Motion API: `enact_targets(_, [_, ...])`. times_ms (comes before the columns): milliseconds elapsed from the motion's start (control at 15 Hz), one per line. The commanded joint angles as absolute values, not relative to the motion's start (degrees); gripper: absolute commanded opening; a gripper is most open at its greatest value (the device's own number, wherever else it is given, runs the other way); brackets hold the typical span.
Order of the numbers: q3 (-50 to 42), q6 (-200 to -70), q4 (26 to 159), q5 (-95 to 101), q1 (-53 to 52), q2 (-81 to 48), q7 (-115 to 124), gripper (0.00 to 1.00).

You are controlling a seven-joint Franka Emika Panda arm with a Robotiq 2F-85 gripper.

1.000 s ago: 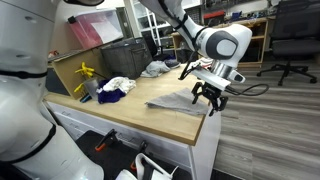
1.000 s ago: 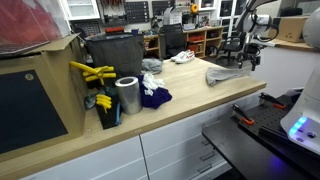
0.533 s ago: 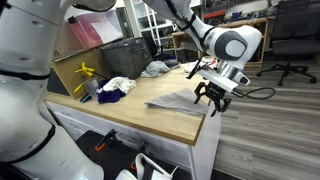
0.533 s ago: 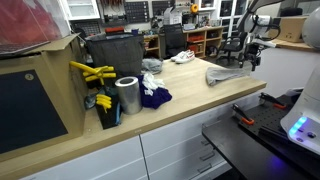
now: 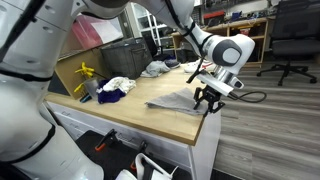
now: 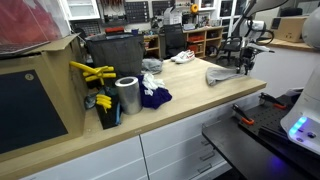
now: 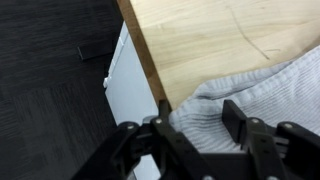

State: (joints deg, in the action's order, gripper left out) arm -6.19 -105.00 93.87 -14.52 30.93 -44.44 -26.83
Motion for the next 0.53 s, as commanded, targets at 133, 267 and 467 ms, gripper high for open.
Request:
enact_targets(133, [-5.97, -103.15, 92.86, -13.57, 31.15, -43.55, -28.58, 0.14])
enact_targets(267, [-6.45, -103.7, 93.45, -12.64, 31.09, -42.09, -29.73, 0.01])
enact_targets(467, [-7.09, -104.88, 95.32, -10.83, 30.27, -39.74, -30.6, 0.01])
